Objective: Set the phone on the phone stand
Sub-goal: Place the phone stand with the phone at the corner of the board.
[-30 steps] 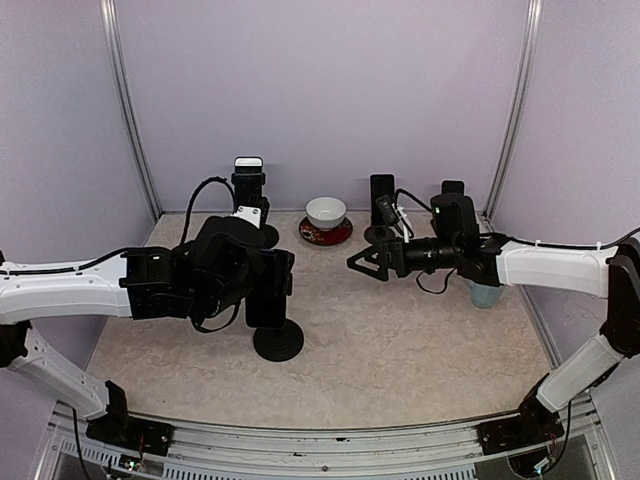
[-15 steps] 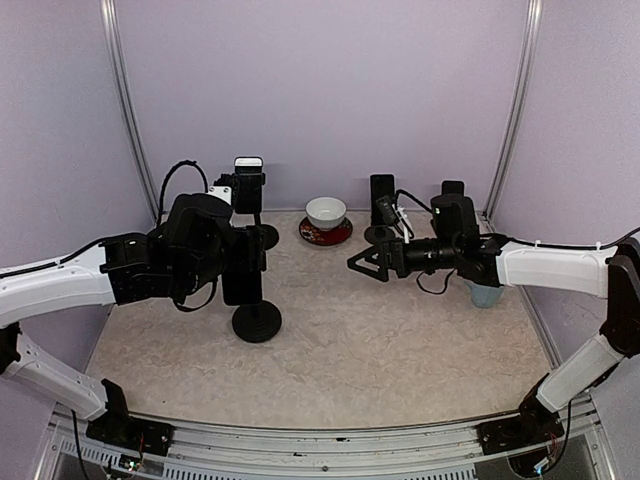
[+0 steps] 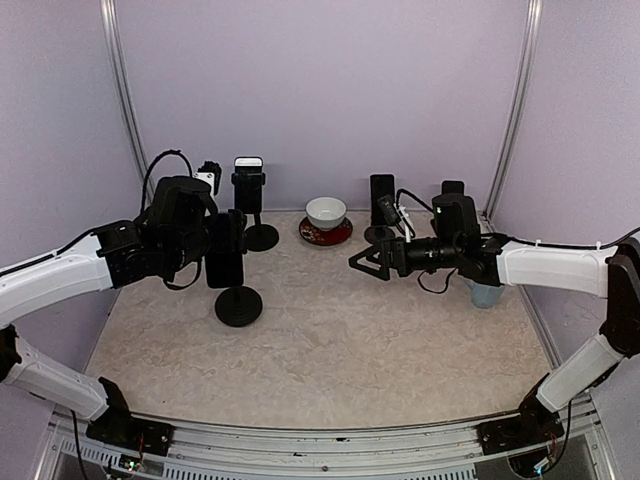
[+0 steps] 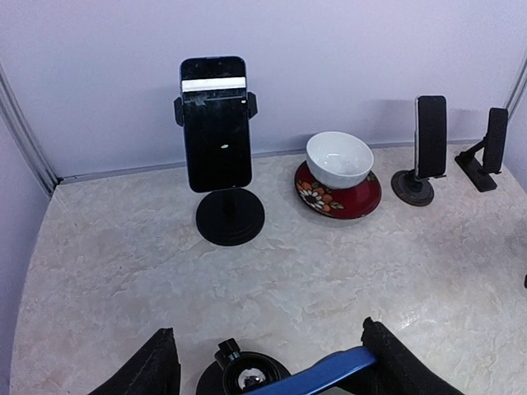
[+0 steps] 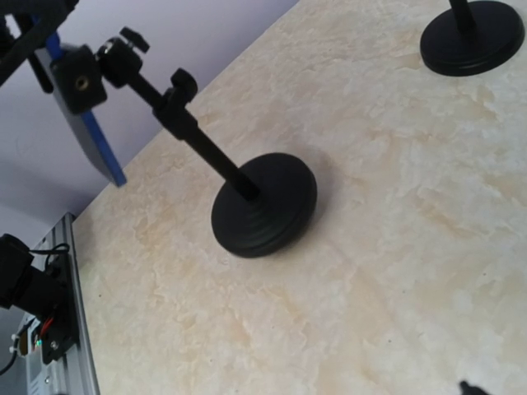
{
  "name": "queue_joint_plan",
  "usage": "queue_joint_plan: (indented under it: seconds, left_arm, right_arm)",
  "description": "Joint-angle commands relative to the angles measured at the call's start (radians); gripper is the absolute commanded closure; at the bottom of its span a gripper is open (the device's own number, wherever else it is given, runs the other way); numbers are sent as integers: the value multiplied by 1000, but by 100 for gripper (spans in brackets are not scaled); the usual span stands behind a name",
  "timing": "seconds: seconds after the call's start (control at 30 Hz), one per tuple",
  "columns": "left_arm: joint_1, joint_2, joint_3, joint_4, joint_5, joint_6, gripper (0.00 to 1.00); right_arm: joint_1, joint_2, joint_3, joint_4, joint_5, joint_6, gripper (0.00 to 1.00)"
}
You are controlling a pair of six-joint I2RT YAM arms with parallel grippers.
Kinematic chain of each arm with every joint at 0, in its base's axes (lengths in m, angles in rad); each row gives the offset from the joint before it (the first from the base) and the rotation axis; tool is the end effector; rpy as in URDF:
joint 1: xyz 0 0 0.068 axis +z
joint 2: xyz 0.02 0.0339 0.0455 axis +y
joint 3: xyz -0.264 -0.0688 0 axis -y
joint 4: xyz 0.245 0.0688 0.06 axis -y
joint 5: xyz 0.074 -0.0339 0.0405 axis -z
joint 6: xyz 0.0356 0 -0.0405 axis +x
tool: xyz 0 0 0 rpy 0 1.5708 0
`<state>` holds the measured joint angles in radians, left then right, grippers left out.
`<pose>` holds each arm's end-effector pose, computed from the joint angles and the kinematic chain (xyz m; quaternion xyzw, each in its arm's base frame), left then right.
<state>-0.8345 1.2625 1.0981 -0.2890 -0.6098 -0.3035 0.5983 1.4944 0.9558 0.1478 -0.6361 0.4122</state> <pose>0.2059 -0.1969 0.3390 0.0587 0.8223 -0.0580 0.5631 0.2656 0.2066 0.2635 -0.2466 0.7697 0.4832 0.3367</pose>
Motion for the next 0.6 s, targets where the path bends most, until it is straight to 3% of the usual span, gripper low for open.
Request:
queue_joint_plan:
  seconds: [0.0, 0.57]
  left_arm:
    - [47, -69, 20, 140, 27, 47, 42]
    - [323, -59, 1, 197, 212, 79, 46]
  right_arm:
    - [-17, 15, -12, 9, -17, -9, 0]
    - [-28, 17, -23, 11, -28, -14, 0]
